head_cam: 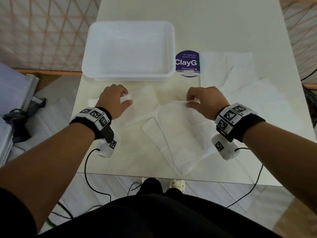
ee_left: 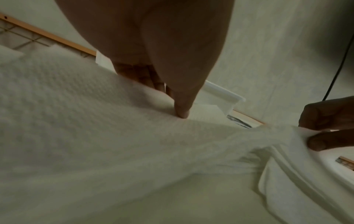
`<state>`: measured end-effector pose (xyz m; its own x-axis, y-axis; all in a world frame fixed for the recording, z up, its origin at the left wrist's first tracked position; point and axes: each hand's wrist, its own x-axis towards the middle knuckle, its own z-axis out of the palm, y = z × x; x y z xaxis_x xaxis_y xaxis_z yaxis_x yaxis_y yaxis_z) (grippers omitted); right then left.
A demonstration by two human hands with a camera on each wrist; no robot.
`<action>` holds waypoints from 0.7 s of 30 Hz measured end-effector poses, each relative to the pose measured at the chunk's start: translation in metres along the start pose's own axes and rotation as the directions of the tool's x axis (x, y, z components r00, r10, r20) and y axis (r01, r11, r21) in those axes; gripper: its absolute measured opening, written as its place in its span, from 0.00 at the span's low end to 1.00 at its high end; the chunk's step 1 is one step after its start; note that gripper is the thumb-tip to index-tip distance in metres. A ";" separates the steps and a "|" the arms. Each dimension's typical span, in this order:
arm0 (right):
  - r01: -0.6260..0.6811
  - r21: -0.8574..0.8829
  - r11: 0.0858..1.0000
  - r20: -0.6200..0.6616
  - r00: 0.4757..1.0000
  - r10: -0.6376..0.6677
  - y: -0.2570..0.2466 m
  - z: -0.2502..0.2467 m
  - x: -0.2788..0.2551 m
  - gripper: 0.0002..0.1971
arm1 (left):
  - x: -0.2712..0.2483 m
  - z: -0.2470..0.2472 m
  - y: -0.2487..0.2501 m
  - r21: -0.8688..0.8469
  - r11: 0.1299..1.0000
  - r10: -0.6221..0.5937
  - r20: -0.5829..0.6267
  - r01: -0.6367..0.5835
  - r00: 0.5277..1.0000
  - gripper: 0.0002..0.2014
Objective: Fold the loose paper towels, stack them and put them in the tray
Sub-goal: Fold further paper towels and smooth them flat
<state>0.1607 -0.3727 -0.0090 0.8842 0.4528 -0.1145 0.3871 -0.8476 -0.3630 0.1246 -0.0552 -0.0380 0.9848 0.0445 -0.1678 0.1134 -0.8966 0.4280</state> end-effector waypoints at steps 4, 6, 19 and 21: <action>0.004 -0.035 0.999 -0.001 1.000 -0.004 0.003 -0.001 -0.006 0.09 | -0.006 -0.003 0.019 0.070 0.995 0.070 -0.079 -0.064 0.994 0.18; 0.005 -0.070 0.997 0.013 1.000 -0.005 0.005 -0.004 -0.008 0.12 | -0.013 -0.001 0.039 -0.054 0.985 0.162 -0.074 -0.166 0.984 0.17; 0.124 -0.036 0.992 -0.264 0.956 -0.129 0.030 -0.022 -0.038 0.11 | -0.033 0.039 0.124 -0.353 0.932 0.125 0.111 -0.078 0.986 0.26; 0.138 0.014 0.990 -0.294 0.947 -0.128 0.030 -0.025 -0.041 0.12 | -0.036 0.041 0.127 -0.367 0.929 0.106 0.128 -0.052 0.986 0.21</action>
<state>0.1428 -0.4238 0.0080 0.8648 0.4561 0.2101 0.5020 -0.7726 -0.3886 0.0986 -0.1890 -0.0142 0.9662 -0.1076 -0.2341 0.1025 -0.6732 0.7323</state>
